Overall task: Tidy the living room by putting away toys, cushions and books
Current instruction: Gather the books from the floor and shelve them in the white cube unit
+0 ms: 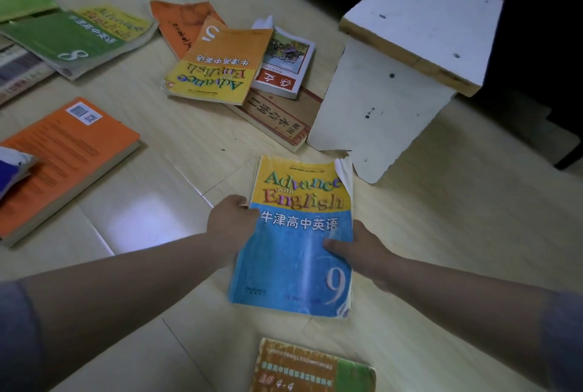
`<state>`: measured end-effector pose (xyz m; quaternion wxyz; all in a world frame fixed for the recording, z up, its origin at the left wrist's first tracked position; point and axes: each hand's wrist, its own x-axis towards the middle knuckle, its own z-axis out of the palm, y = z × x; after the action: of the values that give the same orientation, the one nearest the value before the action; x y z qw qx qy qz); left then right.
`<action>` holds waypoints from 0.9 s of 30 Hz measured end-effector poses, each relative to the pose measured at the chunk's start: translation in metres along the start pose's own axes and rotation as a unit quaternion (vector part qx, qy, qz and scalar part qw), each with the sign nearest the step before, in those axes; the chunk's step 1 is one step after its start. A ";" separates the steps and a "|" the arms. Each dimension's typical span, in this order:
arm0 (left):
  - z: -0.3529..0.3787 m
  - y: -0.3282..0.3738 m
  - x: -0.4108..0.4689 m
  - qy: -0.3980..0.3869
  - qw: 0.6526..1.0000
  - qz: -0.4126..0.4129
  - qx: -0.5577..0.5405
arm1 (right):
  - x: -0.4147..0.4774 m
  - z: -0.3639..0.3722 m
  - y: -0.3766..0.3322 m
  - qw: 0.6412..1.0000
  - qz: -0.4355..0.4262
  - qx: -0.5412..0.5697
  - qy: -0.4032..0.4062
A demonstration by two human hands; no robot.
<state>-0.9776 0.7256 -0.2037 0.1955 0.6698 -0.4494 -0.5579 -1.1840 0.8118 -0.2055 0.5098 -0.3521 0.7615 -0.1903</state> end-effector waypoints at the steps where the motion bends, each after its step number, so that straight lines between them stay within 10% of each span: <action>1: -0.006 0.003 0.001 -0.015 0.998 -0.039 -0.042 | -0.003 -0.001 0.000 1.000 -0.006 0.016 -0.002; 9: -0.020 0.004 -0.016 -0.158 0.985 -0.057 -0.047 | -0.036 -0.023 -0.018 0.997 -0.064 0.045 -0.011; 18: -0.017 0.046 -0.043 -0.052 0.962 0.239 -0.120 | -0.073 -0.049 -0.033 0.959 -0.226 -0.028 0.168; 27: -0.013 0.037 -0.050 -0.058 0.950 0.307 0.012 | -0.062 -0.056 -0.034 0.948 -0.241 -0.051 0.203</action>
<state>-0.9789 0.7445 -0.1429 0.3223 0.4679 -0.6509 -0.5034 -1.2088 0.8303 -0.1207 0.2645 -0.5046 0.7502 -0.3355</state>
